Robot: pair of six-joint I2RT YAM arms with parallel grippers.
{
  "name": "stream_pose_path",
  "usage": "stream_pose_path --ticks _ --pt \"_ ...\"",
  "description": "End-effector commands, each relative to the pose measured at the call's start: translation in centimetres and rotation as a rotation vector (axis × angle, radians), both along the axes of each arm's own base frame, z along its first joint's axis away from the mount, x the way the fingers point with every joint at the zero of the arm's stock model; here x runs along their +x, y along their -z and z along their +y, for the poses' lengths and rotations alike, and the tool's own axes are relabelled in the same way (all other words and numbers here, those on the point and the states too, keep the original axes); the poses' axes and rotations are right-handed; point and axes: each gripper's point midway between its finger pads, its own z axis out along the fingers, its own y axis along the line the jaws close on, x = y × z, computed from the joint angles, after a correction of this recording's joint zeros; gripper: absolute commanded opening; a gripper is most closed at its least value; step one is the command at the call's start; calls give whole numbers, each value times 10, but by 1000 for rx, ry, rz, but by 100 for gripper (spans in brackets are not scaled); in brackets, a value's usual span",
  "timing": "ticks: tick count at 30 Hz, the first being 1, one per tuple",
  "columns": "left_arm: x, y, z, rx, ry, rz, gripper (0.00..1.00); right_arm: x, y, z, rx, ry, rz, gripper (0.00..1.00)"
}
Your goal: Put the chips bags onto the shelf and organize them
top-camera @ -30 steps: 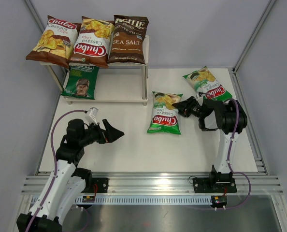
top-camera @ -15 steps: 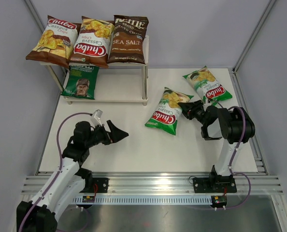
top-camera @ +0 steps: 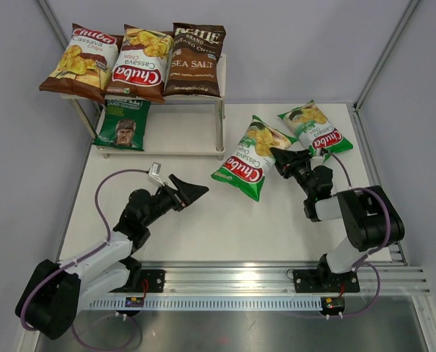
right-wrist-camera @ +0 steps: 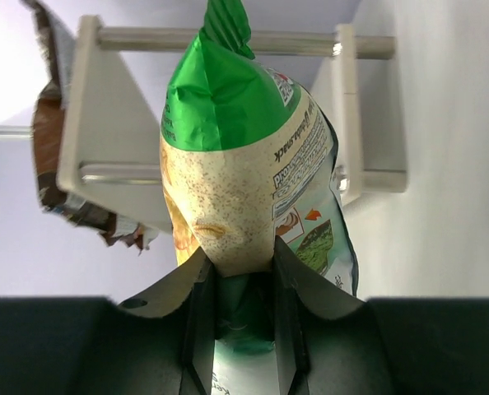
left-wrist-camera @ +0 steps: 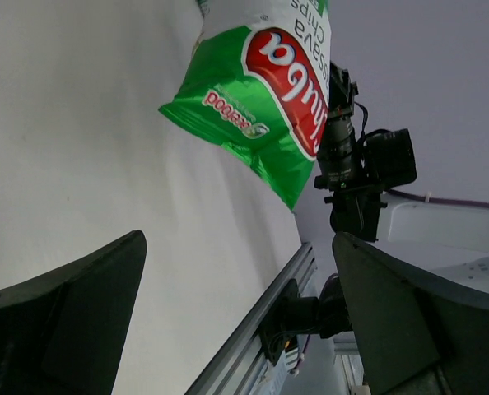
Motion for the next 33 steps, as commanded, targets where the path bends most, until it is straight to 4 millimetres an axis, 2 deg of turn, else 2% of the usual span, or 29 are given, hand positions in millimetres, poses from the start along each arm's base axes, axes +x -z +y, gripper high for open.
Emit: stream_pose_path --ticks 1,3,5,6,7,8,9,10,12,13,15,16,21,24,28,33 --pt "23 -50 -4 -136 -92 -150 99 -23 -97 -1 130 61 -299 8" --pt "24 -54 -10 -153 -83 -160 99 -30 -101 4 150 88 -288 8" --pt "28 -61 -17 -163 -71 -190 99 -36 -116 3 160 120 -299 8" --pt "29 -63 -21 -168 -65 -199 99 -41 -119 9 164 113 -295 9" --pt "30 -74 -22 -188 -64 -236 99 -44 -129 5 167 153 -303 9" --pt "32 -75 -25 -195 -58 -245 99 -48 -133 5 169 162 -305 9" --pt "31 -80 -29 -207 -47 -262 99 -58 -146 7 185 161 -329 9" --pt "29 -91 -31 -232 -32 -300 99 -57 -141 8 159 174 -297 9" --pt "26 -99 -39 -258 -1 -336 99 -61 -149 4 146 203 -289 9" --pt "19 -116 -41 -301 20 -400 99 -63 -151 5 137 217 -292 9" --pt "11 -124 -47 -332 54 -442 99 -68 -159 3 131 220 -299 10" --pt "5 -136 -47 -364 69 -490 99 -69 -161 1 128 232 -308 10" --pt "-12 -152 -53 -413 120 -566 99 -77 -166 -1 131 228 -316 10" --pt "-9 -156 -61 -407 126 -560 99 -84 -178 9 141 175 -360 10" --pt "10 -158 -73 -375 107 -501 99 -89 -186 14 169 140 -404 10" --pt "13 -179 -83 -399 123 -529 99 -93 -193 24 165 92 -434 10"
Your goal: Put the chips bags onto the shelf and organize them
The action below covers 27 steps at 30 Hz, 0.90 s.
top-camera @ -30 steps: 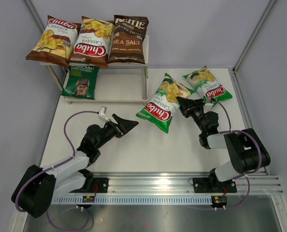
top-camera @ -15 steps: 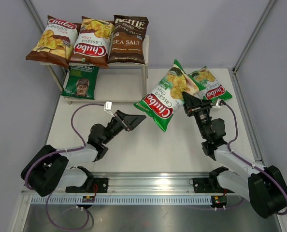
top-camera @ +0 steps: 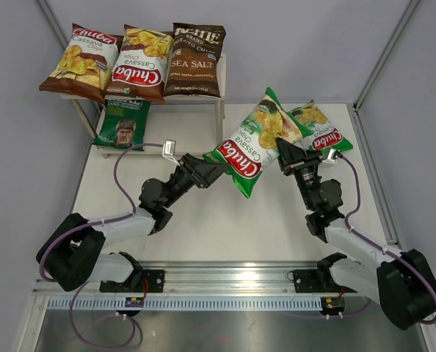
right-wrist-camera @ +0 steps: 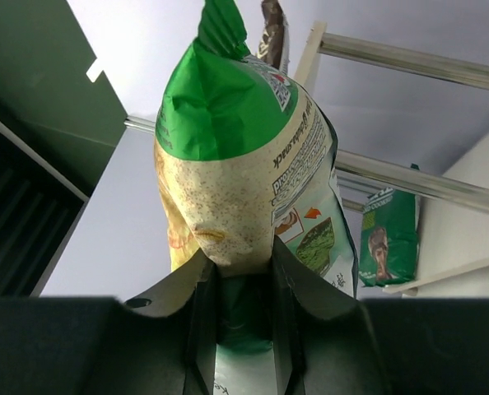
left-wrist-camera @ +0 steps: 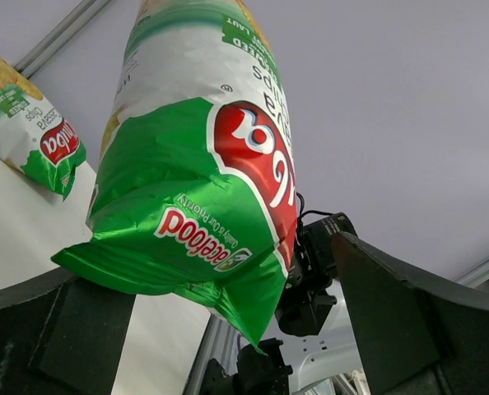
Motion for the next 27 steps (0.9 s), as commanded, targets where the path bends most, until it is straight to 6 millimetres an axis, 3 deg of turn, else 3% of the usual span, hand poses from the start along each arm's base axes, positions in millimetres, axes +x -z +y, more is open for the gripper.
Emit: stream_pose_path --ticks 1,7,11,12,15,17,20,21,24,26,27 --pt "1 -41 -8 -58 -7 -106 99 -19 -47 11 39 -68 -160 10" --pt "6 -44 -17 -31 -26 -95 99 -35 -68 22 9 -118 -248 10" --pt "3 -53 -16 -59 -24 -126 97 -49 -70 33 -20 -180 -287 11" --pt "1 -57 -15 -70 -23 -136 85 -51 -71 33 -28 -182 -293 12" --pt "-5 -63 -13 -85 -12 -174 61 -57 -67 36 -63 -194 -303 18" --pt "-11 -65 -12 -91 1 -200 54 -59 -62 36 -80 -194 -300 21" --pt "-20 -64 -9 -92 17 -237 42 -62 -56 34 -129 -175 -303 37" --pt "-23 -62 -9 -82 21 -253 39 -64 -55 34 -163 -166 -304 53" --pt "-28 -55 -6 -53 22 -271 29 -69 -46 34 -284 -150 -305 68" --pt "-32 -50 -6 -26 38 -288 24 -81 -54 31 -341 -146 -346 79" --pt "-37 -49 -6 -5 55 -309 23 -82 -42 34 -415 -156 -328 82"
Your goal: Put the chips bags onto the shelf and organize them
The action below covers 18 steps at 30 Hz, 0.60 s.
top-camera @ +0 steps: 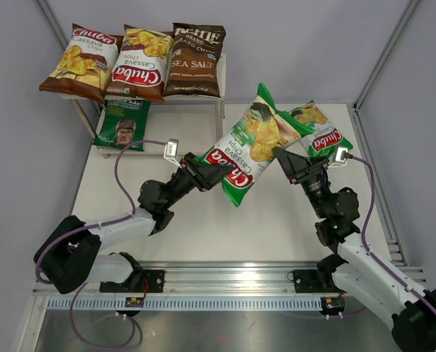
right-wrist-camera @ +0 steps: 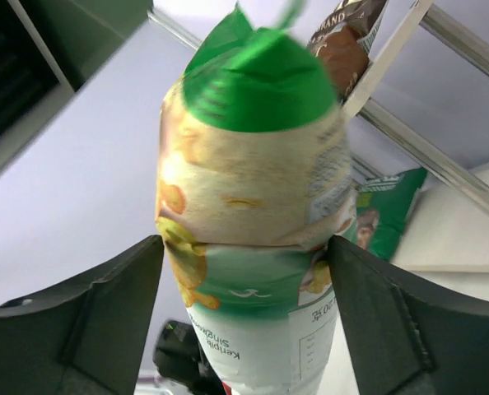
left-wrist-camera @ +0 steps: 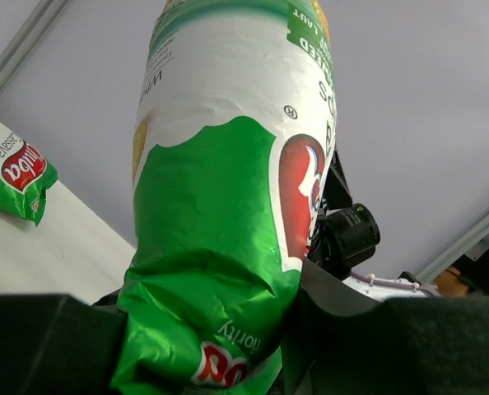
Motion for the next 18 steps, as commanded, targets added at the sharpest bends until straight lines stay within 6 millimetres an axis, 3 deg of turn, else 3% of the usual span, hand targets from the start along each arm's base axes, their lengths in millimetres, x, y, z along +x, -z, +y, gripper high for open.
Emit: stream_pose_path --ticks 1,2,3,5,6,7,8,9,11,15,18 --pt "-21 -19 7 10 17 -180 21 -28 6 20 -236 -75 -70 90" --pt "-24 -18 8 18 22 -195 20 -37 0 15 -261 -62 -99 93" --pt "-31 -20 9 32 40 -229 20 -36 15 17 -348 -57 -69 95" --pt "-35 -19 11 50 56 -251 19 -42 10 12 -414 -40 -80 99" --pt "-39 -17 10 67 74 -264 18 -46 21 9 -484 -35 -60 100" --pt "-42 -18 14 71 73 -272 18 -49 15 6 -507 -23 -69 100" --pt "-40 -18 17 79 60 -268 18 -55 12 1 -529 -10 -76 99" --pt "-34 -10 18 107 46 -233 18 -53 29 -4 -597 10 -22 100" --pt "-30 -4 27 130 8 -199 18 -55 29 -19 -641 65 33 100" --pt "-17 33 44 227 -64 -43 16 -55 53 -62 -745 231 209 99" --pt "-21 60 59 285 -96 34 15 -64 45 -81 -748 303 198 99"
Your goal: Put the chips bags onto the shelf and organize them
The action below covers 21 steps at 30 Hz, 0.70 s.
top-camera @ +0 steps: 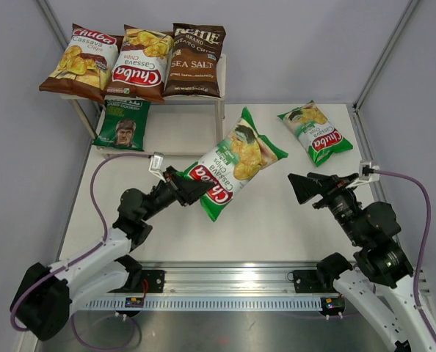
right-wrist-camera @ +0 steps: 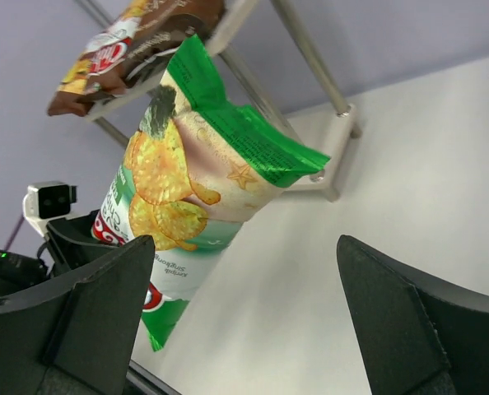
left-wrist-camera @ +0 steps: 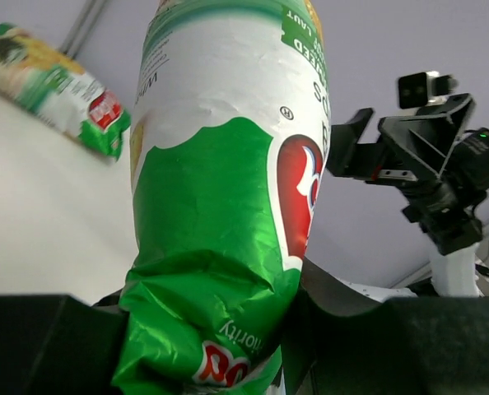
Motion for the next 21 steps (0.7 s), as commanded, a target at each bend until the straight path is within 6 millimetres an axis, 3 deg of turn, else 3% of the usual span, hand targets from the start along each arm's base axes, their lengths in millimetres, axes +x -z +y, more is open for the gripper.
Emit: stream_pose_path --ticks 1,4,5,9,13,17,21 --pt "2 30 17 77 -82 75 15 -6 22 -33 -123 138 63 99" --pt "7 57 42 135 -215 183 16 -7 18 -40 -133 167 54 100" --pt "14 72 60 167 -310 269 17 -6 18 -40 -140 167 56 99" --pt "25 86 97 185 -451 380 17 -1 19 -36 -134 162 57 100" --pt "47 83 135 161 -586 457 17 3 21 -29 -122 145 64 100" --pt "68 75 149 98 -593 472 18 5 19 -29 -106 149 55 99" --pt "95 50 160 -3 -589 403 18 8 21 -27 -106 146 54 100"
